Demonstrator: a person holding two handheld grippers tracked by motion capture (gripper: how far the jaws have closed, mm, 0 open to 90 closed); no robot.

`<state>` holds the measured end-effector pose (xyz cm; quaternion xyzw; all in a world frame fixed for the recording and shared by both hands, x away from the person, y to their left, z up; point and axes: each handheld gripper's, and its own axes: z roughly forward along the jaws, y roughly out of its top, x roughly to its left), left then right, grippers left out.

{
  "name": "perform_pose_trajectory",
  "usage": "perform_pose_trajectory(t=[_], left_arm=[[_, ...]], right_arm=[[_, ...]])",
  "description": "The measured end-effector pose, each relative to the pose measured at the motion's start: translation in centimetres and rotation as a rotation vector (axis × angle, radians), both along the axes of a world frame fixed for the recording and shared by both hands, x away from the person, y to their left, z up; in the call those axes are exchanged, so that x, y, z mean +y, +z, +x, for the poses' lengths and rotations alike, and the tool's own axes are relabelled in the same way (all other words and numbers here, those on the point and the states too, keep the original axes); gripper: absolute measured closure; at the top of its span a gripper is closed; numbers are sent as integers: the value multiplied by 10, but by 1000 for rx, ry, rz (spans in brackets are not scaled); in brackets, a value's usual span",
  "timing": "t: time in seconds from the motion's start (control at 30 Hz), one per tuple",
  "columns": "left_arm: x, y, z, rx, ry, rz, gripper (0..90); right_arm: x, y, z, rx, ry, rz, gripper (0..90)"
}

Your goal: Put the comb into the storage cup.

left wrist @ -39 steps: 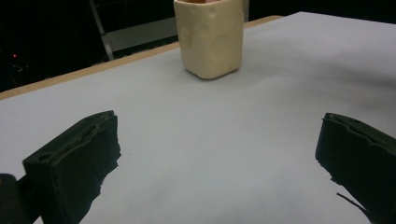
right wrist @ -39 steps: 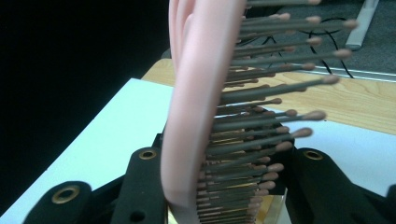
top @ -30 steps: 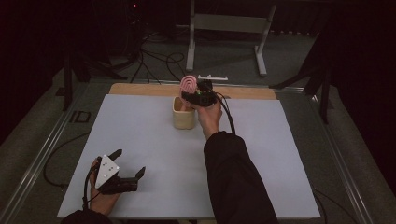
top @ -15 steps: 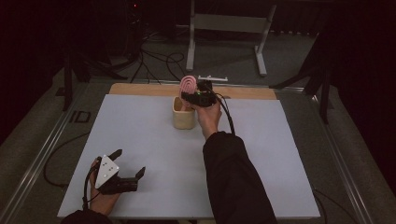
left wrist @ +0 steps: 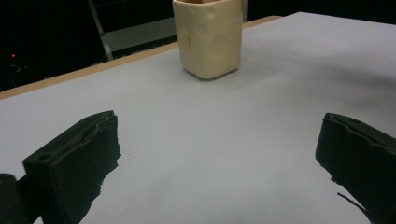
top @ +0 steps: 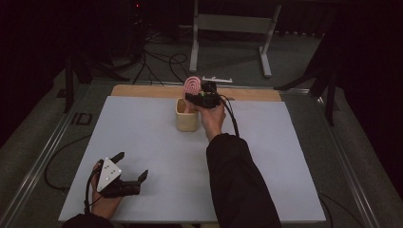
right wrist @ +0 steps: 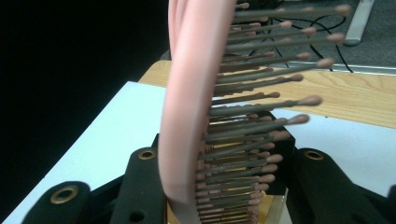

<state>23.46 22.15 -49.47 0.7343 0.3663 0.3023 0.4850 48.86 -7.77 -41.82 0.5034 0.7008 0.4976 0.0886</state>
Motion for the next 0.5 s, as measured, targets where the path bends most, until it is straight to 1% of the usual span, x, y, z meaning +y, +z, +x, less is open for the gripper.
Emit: perform_pose_trajectory(t=[0.33, 0.5], left_arm=[[0, 0, 0, 0, 0, -1, 0], [0, 0, 0, 0, 1, -1, 0]], right_arm=[[-1, -1, 1, -2, -15, 5, 587], [-2, -1, 0, -2, -15, -1, 567]])
